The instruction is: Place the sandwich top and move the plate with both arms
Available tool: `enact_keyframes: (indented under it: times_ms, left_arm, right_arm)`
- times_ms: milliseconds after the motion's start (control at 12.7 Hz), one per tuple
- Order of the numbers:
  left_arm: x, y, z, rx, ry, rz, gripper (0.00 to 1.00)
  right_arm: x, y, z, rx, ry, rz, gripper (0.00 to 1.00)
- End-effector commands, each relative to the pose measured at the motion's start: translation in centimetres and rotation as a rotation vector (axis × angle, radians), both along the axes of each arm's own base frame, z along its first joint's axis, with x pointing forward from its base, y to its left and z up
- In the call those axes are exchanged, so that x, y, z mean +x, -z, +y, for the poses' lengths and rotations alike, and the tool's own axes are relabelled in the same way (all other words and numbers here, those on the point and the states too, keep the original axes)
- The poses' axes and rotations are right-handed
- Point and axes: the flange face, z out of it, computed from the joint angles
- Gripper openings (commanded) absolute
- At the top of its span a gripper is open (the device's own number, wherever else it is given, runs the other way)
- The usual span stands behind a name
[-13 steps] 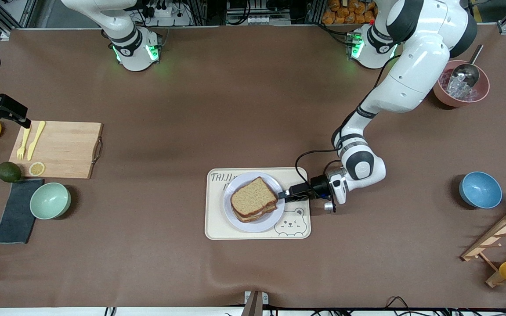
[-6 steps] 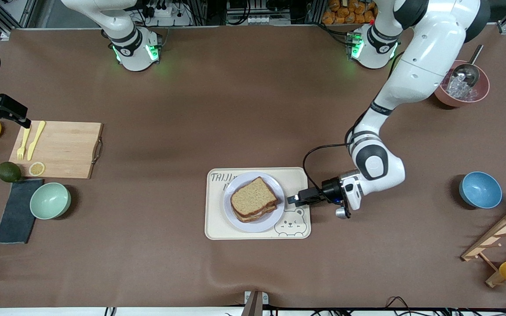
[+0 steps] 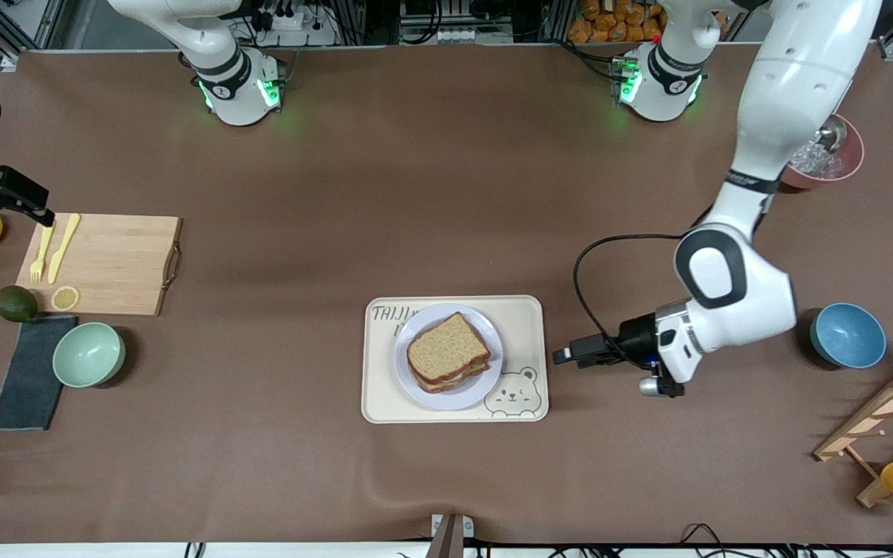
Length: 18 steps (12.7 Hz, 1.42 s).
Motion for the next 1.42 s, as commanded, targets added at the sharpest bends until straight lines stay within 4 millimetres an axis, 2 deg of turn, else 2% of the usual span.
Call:
enact_keyframes:
  times_ms: [0,236,472,630,787,945,1260,1339]
  left_arm:
    - [-1.2,-5.7,3.1,0.115,0.02,0.034,1.0]
    - [-1.5,-11.3,8.4,0.287,0.062,0.065,1.0]
    - [-2.1,-16.7,12.4,0.457,0.133,0.117,1.0]
    - [-3.6,-20.5,14.1,0.543,0.163,0.138,1.0]
    - [-5.5,-24.7,14.6,0.719,0.146,0.104,1.0]
    - [-6.9,-27.0,14.7,0.797,0.129,0.097,1.0]
    - [-8.7,-28.8,15.7,0.811,0.13,0.137,1.0]
    - [-9.4,-29.9,15.7,0.814,0.121,0.137,1.0]
  right_arm:
    - [0.3,-0.3,0.2,-0.004,0.008,-0.003,1.0]
    - [0.3,-0.4,0.2,-0.004,0.007,-0.006,1.0]
    - [0.3,-0.2,0.2,-0.004,0.007,-0.003,1.0]
    - [0.6,0.3,0.9,-0.004,-0.003,0.006,1.0]
    - [0.7,0.2,1.0,-0.005,-0.005,0.0,1.0]
    - [0.7,0.2,0.9,-0.005,-0.003,-0.003,1.0]
    - [0.7,0.2,0.9,-0.007,-0.004,-0.004,1.0]
    - [0.7,0.2,0.6,-0.005,0.0,-0.003,1.0]
